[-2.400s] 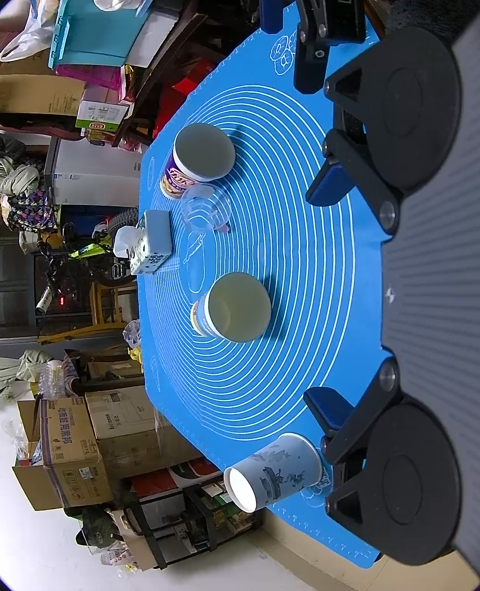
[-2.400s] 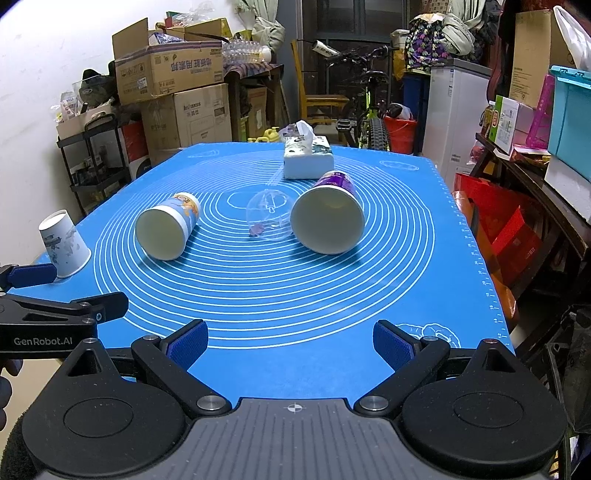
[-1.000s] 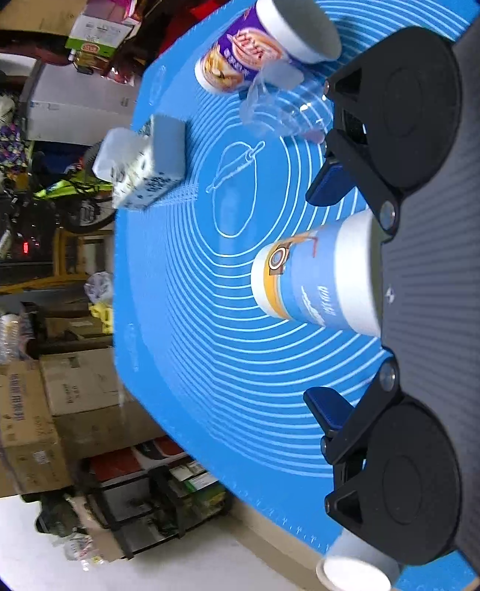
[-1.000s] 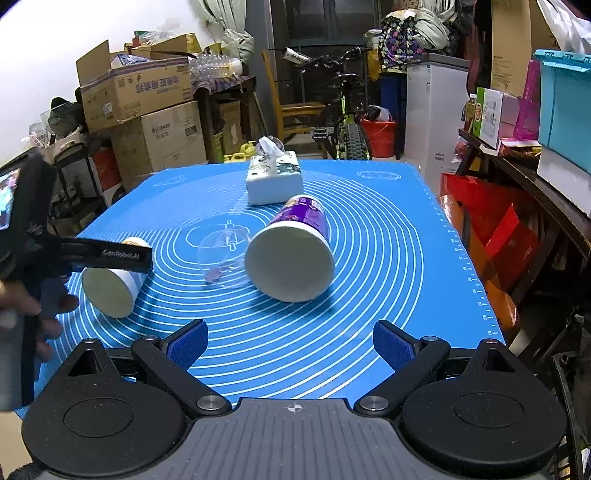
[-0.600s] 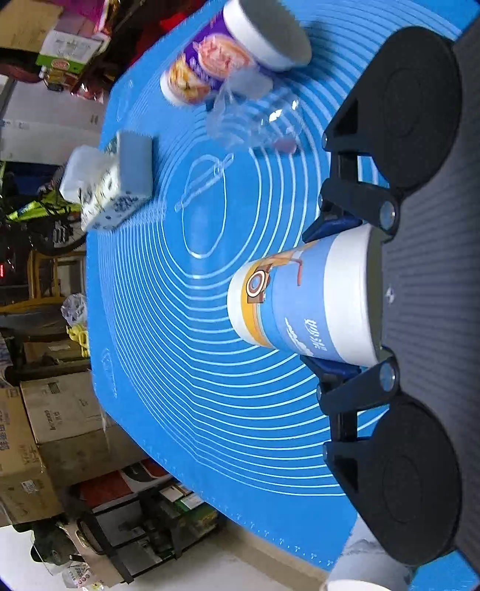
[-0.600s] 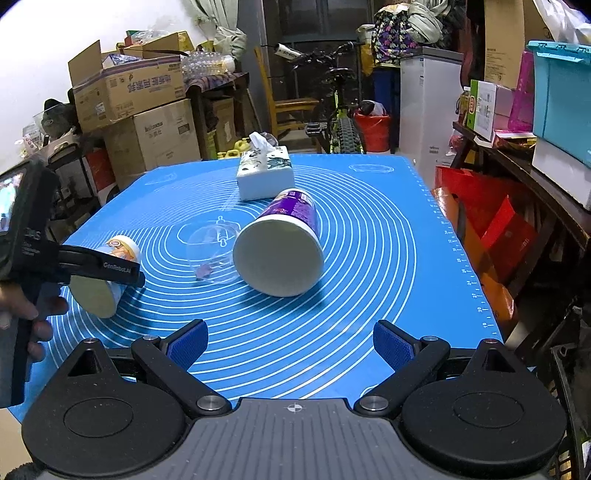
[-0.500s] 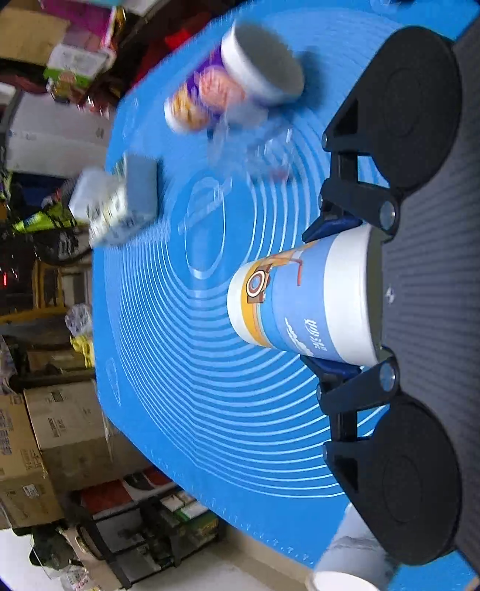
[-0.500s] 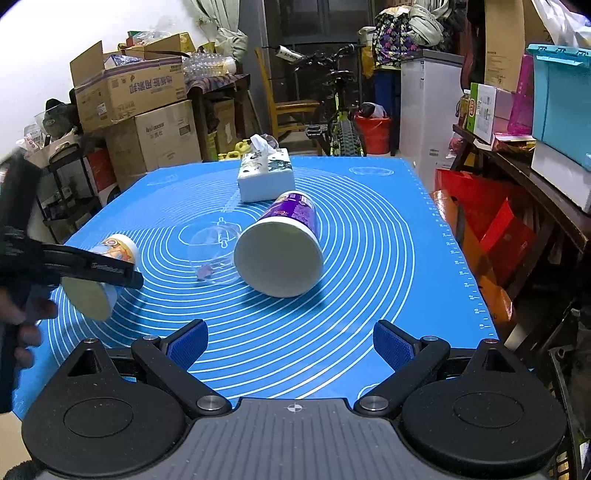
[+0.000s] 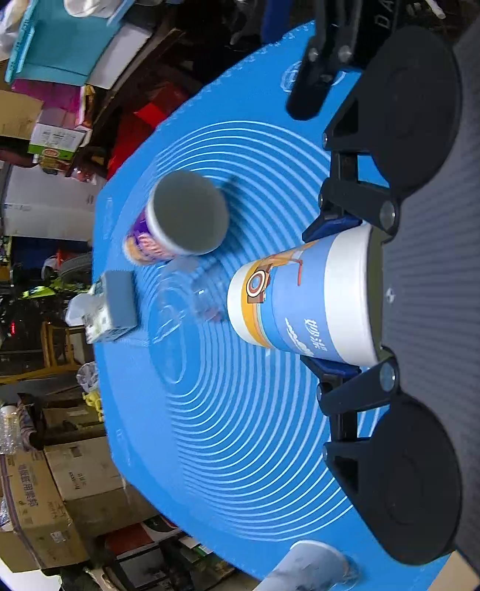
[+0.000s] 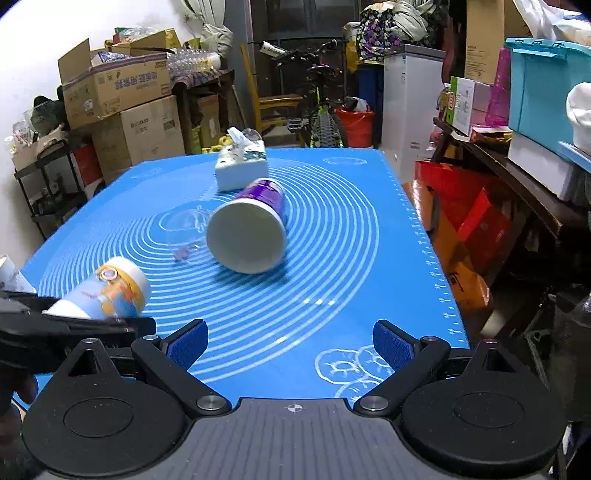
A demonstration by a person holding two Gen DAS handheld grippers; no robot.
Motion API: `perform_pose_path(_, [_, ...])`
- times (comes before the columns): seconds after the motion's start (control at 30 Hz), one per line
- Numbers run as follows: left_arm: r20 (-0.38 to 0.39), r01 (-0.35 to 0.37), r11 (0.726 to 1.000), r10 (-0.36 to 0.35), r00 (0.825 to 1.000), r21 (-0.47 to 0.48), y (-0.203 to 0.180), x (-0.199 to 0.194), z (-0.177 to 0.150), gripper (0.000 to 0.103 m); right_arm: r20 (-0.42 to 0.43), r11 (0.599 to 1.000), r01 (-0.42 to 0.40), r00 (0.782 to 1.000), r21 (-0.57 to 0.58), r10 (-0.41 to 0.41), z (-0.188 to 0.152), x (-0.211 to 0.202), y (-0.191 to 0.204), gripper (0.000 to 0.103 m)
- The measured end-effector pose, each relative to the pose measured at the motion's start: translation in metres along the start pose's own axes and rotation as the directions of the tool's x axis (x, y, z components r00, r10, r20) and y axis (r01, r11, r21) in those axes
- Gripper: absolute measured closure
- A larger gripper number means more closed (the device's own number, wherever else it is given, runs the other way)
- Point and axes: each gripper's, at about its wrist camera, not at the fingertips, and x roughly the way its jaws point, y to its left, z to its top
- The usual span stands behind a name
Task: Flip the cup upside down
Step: 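Lift the blue-and-yellow cup with the left gripper toward the right gripper, then grasp the cup with the right gripper while the left gripper opens and releases it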
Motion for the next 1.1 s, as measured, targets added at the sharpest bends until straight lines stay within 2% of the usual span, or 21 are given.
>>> perform_pose_path(0.33, [-0.029,-0.017,1.0,0.017,0.999,0.007,-0.003,0.011,-0.01,0.038,-0.012,1.0,0.001,1.0,0.008,-0.001,-0.004,-0.001,-0.006,0.007])
perform_pose_path(0.37, [-0.029,-0.019,1.0,0.019,0.999,0.006,-0.003,0.011,-0.01,0.034,-0.011,1.0,0.0,1.0,0.007,0.0,-0.004,-0.001,-0.006,0.007])
perform_pose_path(0.4, [-0.028,-0.02,1.0,0.02,0.999,0.004,-0.003,0.01,-0.01,0.025,-0.01,1.0,-0.001,1.0,0.005,0.001,-0.004,-0.002,-0.006,0.007])
perform_pose_path(0.47, [-0.012,-0.018,1.0,0.017,1.0,-0.006,-0.001,0.007,-0.01,0.019,-0.008,1.0,-0.001,1.0,0.005,0.002,-0.004,-0.002,-0.005,0.007])
perform_pose_path(0.93, [0.006,-0.009,1.0,0.009,1.0,-0.02,0.006,-0.007,-0.009,0.017,-0.001,1.0,0.001,1.0,-0.003,-0.001,0.001,-0.01,0.0,0.007])
perform_pose_path(1.1, [0.068,-0.057,0.998,0.058,0.996,-0.021,0.017,-0.031,-0.003,0.011,-0.006,0.999,-0.038,0.999,-0.015,0.038,0.016,-0.016,0.009,0.007])
